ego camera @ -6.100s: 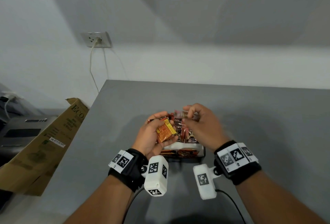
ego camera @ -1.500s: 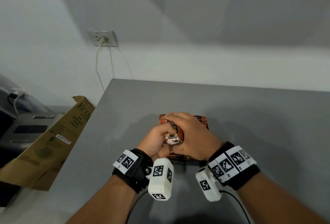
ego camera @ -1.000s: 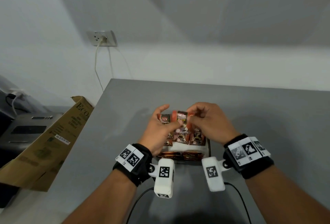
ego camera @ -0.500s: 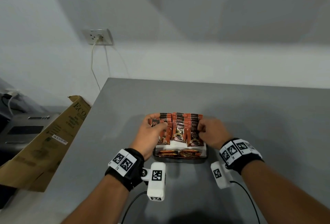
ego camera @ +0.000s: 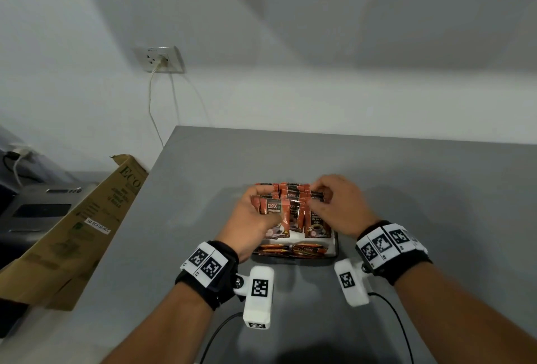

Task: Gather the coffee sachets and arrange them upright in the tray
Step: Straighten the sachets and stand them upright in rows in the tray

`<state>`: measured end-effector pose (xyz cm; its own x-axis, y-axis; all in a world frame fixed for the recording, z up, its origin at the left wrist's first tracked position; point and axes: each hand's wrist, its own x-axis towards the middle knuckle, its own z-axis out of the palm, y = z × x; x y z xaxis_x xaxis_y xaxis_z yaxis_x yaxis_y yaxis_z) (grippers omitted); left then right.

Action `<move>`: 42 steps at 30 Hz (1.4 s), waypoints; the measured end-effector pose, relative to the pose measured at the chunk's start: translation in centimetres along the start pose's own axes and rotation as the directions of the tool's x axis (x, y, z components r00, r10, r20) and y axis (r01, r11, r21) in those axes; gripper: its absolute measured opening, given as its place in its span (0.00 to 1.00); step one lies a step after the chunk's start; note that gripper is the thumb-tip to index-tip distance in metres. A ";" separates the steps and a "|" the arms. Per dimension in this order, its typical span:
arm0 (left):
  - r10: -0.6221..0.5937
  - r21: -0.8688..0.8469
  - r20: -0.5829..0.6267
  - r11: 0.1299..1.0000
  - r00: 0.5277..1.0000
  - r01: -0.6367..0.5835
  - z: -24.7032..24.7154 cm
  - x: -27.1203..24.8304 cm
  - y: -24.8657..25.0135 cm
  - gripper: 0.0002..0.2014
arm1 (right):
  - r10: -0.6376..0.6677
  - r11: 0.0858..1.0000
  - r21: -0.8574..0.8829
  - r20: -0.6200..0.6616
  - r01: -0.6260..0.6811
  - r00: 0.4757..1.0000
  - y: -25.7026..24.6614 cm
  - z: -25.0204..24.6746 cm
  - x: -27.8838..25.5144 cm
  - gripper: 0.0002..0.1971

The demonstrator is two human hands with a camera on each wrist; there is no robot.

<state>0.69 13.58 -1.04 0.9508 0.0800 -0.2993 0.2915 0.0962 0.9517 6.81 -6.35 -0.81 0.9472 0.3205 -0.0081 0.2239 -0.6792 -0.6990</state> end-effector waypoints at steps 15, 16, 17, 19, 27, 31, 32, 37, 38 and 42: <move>-0.083 -0.064 -0.229 0.996 0.970 0.070 -2.6 0.4 -0.5 0.17 | 0.095 0.985 -0.163 0.242 -0.056 0.966 -1.4 2.8 3.3 0.12; -0.087 -0.069 -0.224 0.995 0.971 0.073 -2.7 0.2 -0.6 0.16 | 0.105 0.983 -0.172 0.250 -0.062 0.963 -1.2 3.2 3.4 0.12; -0.091 -0.073 -0.221 0.994 0.971 0.076 -2.7 0.1 -0.6 0.16 | 0.115 0.980 -0.188 0.256 -0.067 0.960 -1.1 3.5 3.7 0.13; -0.099 -0.075 -0.223 0.994 0.970 0.084 -2.7 -0.2 -0.6 0.15 | 0.124 0.973 -0.219 0.256 -0.067 0.959 -0.8 4.0 4.0 0.13; -0.112 -0.045 -0.190 0.993 0.975 0.105 -2.8 -0.4 -0.4 0.22 | 0.110 0.966 -0.253 0.226 -0.050 0.968 -0.5 4.0 4.4 0.15; -0.030 0.033 -0.131 0.999 0.991 0.035 -2.0 -0.4 -0.5 0.25 | 0.019 0.993 -0.118 0.197 0.005 0.980 -2.0 1.9 3.3 0.04; -0.012 0.053 -0.116 0.998 0.993 0.018 -1.7 -0.2 -0.6 0.26 | 0.014 0.998 -0.068 0.233 0.002 0.972 -2.5 1.3 2.8 0.02; 0.020 0.092 -0.037 0.996 0.999 -0.017 0.4 0.3 -0.5 0.25 | -0.021 0.994 0.105 0.374 -0.020 0.927 -4.1 -0.3 0.6 0.02; 0.025 0.092 -0.037 0.995 0.999 -0.021 0.6 0.2 -0.3 0.25 | -0.025 0.992 0.122 0.340 -0.018 0.940 -4.0 -0.5 0.5 0.02; -0.031 0.150 -0.089 0.988 0.996 0.044 0.7 0.6 0.2 0.17 | 0.094 0.983 0.149 0.075 -0.104 0.993 -2.1 -2.3 1.0 0.04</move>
<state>1.37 12.90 -1.01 0.9283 0.1645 -0.3334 0.3454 -0.0500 0.9371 7.80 -6.10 2.27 0.9440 0.3044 -0.1272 0.0876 -0.6030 -0.7930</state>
